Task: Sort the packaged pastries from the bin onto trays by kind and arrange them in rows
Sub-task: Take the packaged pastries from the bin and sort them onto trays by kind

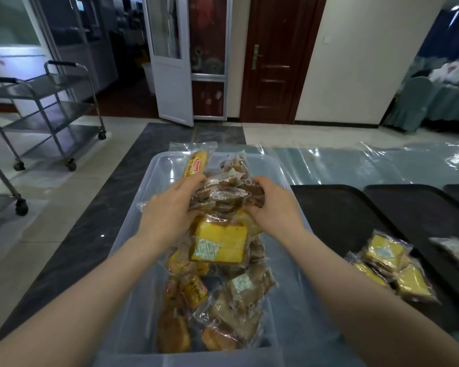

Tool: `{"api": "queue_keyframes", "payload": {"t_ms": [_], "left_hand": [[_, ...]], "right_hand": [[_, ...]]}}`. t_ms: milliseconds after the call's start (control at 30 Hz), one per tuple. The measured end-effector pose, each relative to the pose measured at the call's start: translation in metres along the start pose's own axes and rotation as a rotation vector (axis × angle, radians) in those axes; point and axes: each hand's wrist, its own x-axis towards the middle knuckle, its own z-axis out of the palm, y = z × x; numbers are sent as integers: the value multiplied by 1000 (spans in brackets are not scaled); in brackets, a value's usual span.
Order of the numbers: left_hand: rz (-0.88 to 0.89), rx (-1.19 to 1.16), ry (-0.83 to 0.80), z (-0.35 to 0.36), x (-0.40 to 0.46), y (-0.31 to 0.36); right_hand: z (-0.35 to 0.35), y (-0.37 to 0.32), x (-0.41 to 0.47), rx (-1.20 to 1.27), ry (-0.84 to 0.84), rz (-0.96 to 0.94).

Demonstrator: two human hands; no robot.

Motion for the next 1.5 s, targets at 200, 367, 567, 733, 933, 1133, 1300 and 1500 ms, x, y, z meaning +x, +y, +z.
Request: {"api": "queue_keyframes", "payload": {"t_ms": [200, 367, 567, 733, 933, 1133, 1300, 1500], "left_hand": [[-113, 33, -154, 1, -8, 10], [-169, 190, -405, 8, -21, 4], [-132, 174, -285, 5, -20, 0], [-91, 81, -64, -1, -16, -5], [-205, 10, -57, -10, -15, -16], [-147, 6, -68, -12, -17, -7], [-185, -76, -13, -17, -9, -8], [-188, -159, 108, -36, 7, 16]], "right_hand": [[-12, 7, -8, 13, -2, -49], [-10, 13, -4, -62, -2, -61], [-7, 15, -3, -41, -24, -48], [-9, 18, -3, 90, -61, -10], [-3, 8, -6, -9, -304, -195], [2, 15, -4, -20, -213, -172], [-3, 13, -3, -3, -46, -135], [-32, 20, -3, 140, 124, -148]]}}
